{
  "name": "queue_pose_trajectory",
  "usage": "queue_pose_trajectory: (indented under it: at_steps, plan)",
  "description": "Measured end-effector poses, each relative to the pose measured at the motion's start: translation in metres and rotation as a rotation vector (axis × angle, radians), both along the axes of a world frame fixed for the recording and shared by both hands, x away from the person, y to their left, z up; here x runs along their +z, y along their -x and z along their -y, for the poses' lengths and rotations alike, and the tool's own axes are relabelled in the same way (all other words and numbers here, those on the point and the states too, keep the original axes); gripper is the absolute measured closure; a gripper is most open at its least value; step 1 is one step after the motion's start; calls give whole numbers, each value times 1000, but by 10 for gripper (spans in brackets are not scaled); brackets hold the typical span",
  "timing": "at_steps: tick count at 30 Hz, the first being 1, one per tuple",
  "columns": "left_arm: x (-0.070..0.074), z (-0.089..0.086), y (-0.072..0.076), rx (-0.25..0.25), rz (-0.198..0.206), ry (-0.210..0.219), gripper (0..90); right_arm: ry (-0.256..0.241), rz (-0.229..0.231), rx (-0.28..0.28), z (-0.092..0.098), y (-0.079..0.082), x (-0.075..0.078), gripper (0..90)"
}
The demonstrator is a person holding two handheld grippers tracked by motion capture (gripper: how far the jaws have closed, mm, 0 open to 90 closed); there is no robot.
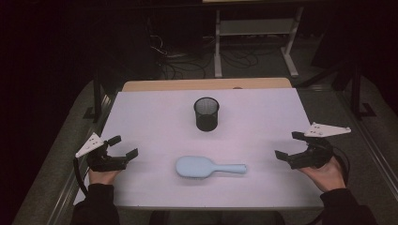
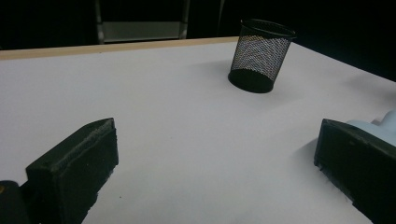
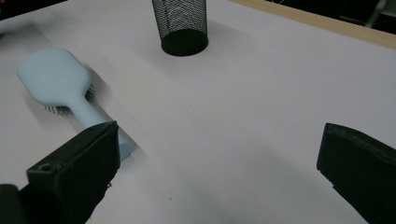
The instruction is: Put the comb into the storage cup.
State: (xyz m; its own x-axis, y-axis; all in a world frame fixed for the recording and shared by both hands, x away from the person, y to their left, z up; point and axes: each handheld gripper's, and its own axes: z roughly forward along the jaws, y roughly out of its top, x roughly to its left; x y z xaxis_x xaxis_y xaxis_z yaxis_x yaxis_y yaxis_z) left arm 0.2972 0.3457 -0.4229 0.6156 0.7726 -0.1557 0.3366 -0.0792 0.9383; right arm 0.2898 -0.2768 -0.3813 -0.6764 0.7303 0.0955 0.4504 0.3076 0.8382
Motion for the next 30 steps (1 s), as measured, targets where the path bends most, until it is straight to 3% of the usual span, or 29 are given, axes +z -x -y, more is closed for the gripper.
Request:
queue_pose_trajectory:
  at_steps: [16,30]
  plan:
    - [0,0,0,2,0,0,0,55,-11,69,-18,-10,21,0]
    - [0,0,0,-10,0,4,0,98,-25,135,-36,-19,30,0]
